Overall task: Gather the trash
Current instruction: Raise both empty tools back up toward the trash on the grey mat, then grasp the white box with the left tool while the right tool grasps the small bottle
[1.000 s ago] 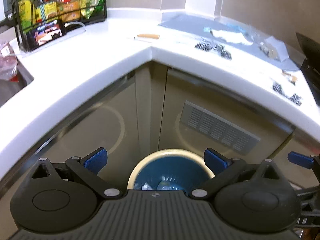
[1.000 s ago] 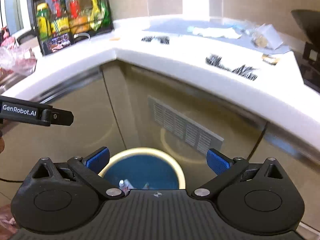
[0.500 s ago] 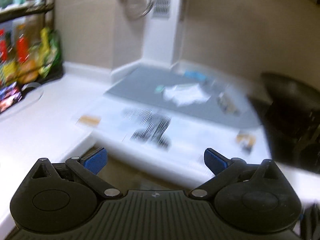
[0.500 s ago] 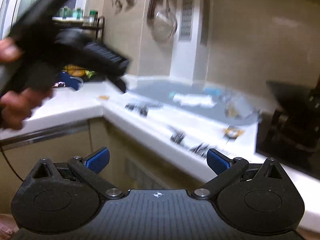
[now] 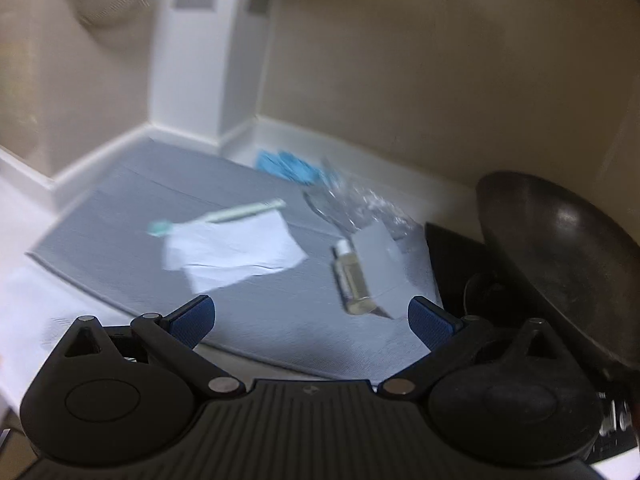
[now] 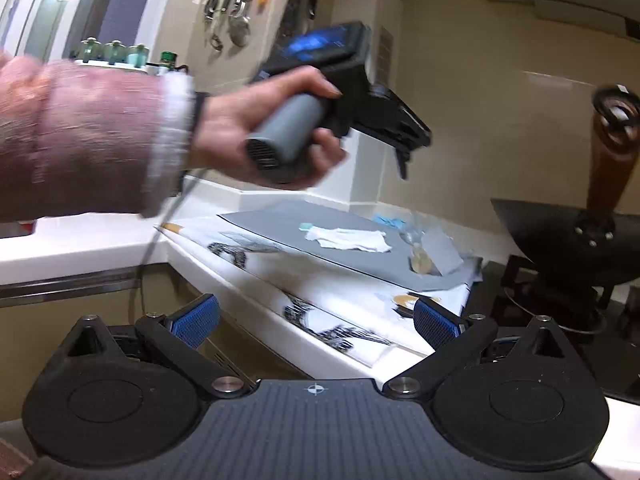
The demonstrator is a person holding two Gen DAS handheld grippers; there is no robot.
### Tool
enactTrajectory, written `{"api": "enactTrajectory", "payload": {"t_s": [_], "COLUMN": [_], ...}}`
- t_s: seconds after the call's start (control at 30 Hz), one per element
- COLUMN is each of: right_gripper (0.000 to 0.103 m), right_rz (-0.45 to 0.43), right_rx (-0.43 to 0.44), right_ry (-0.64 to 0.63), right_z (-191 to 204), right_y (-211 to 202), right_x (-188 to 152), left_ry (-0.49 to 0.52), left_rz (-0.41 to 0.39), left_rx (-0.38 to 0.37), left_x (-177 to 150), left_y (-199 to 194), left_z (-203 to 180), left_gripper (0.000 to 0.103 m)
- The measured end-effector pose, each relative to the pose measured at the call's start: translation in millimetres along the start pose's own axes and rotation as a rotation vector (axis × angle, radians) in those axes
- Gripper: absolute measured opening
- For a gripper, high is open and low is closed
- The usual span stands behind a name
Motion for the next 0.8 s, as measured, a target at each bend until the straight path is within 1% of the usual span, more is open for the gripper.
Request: {"api": "enactTrajectory", "payload": {"t_s": [0.13, 0.27, 0.33, 0.43, 0.53, 0.57, 0.6, 0.63, 0.67, 0.7, 0.73, 0.77, 0.8], "right_gripper": [0.103, 0.103, 0.103, 0.103, 0.103, 0.103, 0.103, 0.103, 0.103, 0.103, 0.103, 0.103, 0.103], "right_rz": [0.016, 0.037, 0.046, 0.054, 0.06, 0.066, 0.069, 0.071, 0.07, 0.069, 0.074, 0.084, 0.096], "right_rx": [-0.017, -0.027, -0.028, -0.025, -0.026, -0.028, -0.029, -0.032, -0.035, -0.038, -0.039, -0.038, -0.037], "right_ry": [0.021, 0.044, 0.06, 0.069, 0.071, 0.074, 0.077, 0.079, 0.078, 0.077, 0.076, 0.076, 0.076], "right_z": [-15.0, -24.5, -28.3, -31.4, -32.5, -33.8, -35.4, -36.4, -37.4, -38.0, -38.2, -38.1, -37.9], "right_y": [4.7, 8.6, 10.6, 12.4, 11.7, 11.7, 11.2, 10.3, 9.1, 8.2, 8.4, 9.4, 10.9], "right_x": [-7.1, -15.3, -18.5, -21.0, -24.0, -25.5, -26.5, -27.8, -29.2, -30.9, -33.5, -36.7, -39.8], "left_ry": [0.02, 0.025, 0.024, 0.021, 0.043, 0.049, 0.037, 0.008, -0.029, -0.057, -0.064, -0.047, -0.024], "left_rz": [0.033, 0.082, 0.101, 0.148, 0.218, 0.234, 0.227, 0.211, 0.216, 0.234, 0.236, 0.226, 0.212], "left_rx": [0.03, 0.026, 0.055, 0.075, 0.062, 0.084, 0.099, 0.095, 0.065, 0.023, -0.002, -0.01, -0.001], "left_x": [10.5, 12.6, 13.7, 9.9, 1.4, -1.5, -3.0, -3.6, -3.8, -4.3, -4.0, -2.7, -1.4], "left_y": [44.6, 78.1, 97.8, 123.6, 143.3, 146.7, 146.8, 144.1, 140.3, 135.3, 130.5, 124.4, 119.0], "left_z": [-20.8, -35.5, -40.4, -45.6, -45.9, -42.4, -37.8, -33.4, -30.0, -27.9, -26.0, -25.0, -22.2], "left_gripper": [0.103, 0.103, 0.103, 0.103, 0.103, 0.102, 0.094, 0.083, 0.064, 0.042, 0.029, 0.015, 0.013]}}
Point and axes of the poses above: each gripper's, at about its wrist camera, not at the fingertips, and y roughly the way its jaws point, z to its left, x to its top, the point moved 10 cm from there along y, roughly the way its jaws point, and after that the axes turned 1 degree about z, right-handed, at the moved point
